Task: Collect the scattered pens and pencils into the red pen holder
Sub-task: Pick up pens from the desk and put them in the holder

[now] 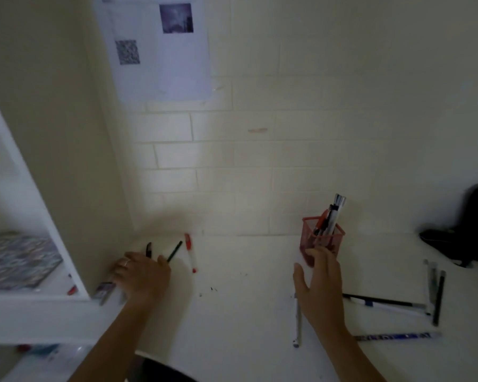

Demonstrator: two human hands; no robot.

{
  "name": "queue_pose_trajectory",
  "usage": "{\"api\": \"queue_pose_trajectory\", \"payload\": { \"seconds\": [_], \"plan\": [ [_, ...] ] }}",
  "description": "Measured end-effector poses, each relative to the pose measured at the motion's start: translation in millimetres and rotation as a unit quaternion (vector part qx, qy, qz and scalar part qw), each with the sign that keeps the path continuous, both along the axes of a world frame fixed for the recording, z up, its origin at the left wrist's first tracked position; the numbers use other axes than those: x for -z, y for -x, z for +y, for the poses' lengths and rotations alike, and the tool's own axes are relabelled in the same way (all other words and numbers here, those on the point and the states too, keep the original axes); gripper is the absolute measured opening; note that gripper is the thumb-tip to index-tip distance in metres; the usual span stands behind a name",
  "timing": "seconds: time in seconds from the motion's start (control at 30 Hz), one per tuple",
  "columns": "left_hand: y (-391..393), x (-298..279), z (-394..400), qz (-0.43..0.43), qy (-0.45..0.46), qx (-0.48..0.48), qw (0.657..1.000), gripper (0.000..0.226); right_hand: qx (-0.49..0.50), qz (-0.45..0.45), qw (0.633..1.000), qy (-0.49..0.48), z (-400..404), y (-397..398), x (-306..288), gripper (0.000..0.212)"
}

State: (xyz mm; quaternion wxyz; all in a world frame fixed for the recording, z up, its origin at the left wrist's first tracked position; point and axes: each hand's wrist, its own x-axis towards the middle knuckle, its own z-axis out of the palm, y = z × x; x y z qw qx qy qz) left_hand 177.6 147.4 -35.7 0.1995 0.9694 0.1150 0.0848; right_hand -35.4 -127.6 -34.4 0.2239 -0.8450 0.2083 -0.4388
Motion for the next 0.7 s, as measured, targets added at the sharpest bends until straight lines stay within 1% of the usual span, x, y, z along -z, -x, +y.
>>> {"api": "queue_pose_trajectory", "payload": {
  "seconds": [0.07, 0.2, 0.33, 0.4, 0.47, 0.53, 0.63, 0.7],
  "plan": [
    [2, 6, 1, 0.015, -0.031, 0.002, 0.999, 0.076, -0.009, 0.002, 1.000, -0.004, 1, 0, -1, 0.033],
    [9, -1, -9, -0.018, -0.048, -0.006, 0.999, 0.090, -0.022, -0.002, 1.000, 0.002, 3, 2, -2, 0.028],
    [9, -1, -30, 0.007, -0.081, 0.023, 0.996, 0.102, -0.031, -0.002, 0.999, -0.007, 3, 3, -2, 0.025],
    [10, -1, -44, -0.014, -0.088, 0.031, 0.996, 0.103, -0.036, 0.001, 0.999, -0.010, 3, 3, -2, 0.024],
    [14, -5, -59, -0.022, -0.107, 0.041, 0.993, 0.098, -0.038, 0.006, 0.999, -0.013, 3, 4, -2, 0.023],
    [17, -10, -71, -0.014, -0.118, 0.061, 0.991, 0.088, -0.037, 0.009, 0.999, -0.014, 3, 4, -1, 0.023],
    [16, -14, -83, 0.005, -0.101, 0.086, 0.991, 0.072, -0.039, 0.009, 0.999, -0.024, 2, 6, 0, 0.021],
    [16, -17, -88, 0.010, -0.071, 0.097, 0.993, 0.059, -0.041, 0.009, 0.999, -0.033, 1, 7, 0, 0.020]
  ]
}}
